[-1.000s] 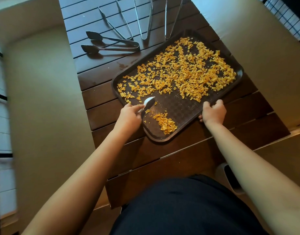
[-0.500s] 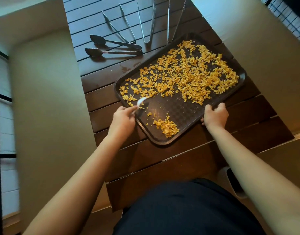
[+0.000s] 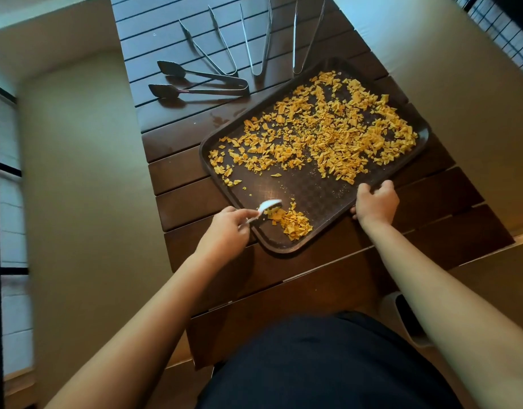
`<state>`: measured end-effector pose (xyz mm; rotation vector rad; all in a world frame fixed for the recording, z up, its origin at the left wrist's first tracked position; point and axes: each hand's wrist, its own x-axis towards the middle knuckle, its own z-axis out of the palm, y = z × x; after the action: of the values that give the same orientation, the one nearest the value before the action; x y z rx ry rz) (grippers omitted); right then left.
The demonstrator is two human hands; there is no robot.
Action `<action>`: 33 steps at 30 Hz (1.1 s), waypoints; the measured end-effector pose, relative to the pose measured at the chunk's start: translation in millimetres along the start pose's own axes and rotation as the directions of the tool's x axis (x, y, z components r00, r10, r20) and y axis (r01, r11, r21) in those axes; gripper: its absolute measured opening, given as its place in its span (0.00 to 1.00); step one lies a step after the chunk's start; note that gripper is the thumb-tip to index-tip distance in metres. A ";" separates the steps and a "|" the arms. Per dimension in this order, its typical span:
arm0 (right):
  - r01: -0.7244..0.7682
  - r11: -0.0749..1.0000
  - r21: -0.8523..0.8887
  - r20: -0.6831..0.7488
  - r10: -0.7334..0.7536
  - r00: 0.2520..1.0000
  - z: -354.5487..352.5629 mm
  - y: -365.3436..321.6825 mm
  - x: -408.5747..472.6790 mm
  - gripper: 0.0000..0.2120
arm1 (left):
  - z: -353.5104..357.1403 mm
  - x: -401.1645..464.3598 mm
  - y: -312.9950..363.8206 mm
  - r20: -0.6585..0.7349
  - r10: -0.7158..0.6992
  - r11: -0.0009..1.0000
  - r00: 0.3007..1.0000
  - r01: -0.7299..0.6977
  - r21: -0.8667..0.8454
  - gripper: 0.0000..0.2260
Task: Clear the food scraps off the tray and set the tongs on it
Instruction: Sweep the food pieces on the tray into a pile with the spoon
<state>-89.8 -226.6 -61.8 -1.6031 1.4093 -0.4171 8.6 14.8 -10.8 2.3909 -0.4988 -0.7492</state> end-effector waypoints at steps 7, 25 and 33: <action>0.003 1.000 0.003 0.004 -0.003 1.000 -0.9 -1.6 -2.4 0.04 | -16.5 16.4 -0.7 -0.238 -0.142 0.987 0.961 0.120 -0.105 0.20; -0.024 1.000 0.009 0.034 0.023 0.999 -3.9 -4.0 -3.0 0.10 | -22.5 65.2 14.0 -0.241 -0.125 0.988 0.963 0.098 -0.120 0.15; -0.024 0.999 0.045 0.077 0.020 0.997 -5.7 0.0 3.2 0.09 | -5.9 41.6 7.8 -0.065 0.012 1.000 0.998 -0.013 -0.020 0.12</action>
<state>-93.2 -231.8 -59.9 -1.5493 1.3496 -0.3687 43.0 -9.4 -18.3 2.3826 -0.4766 -0.6658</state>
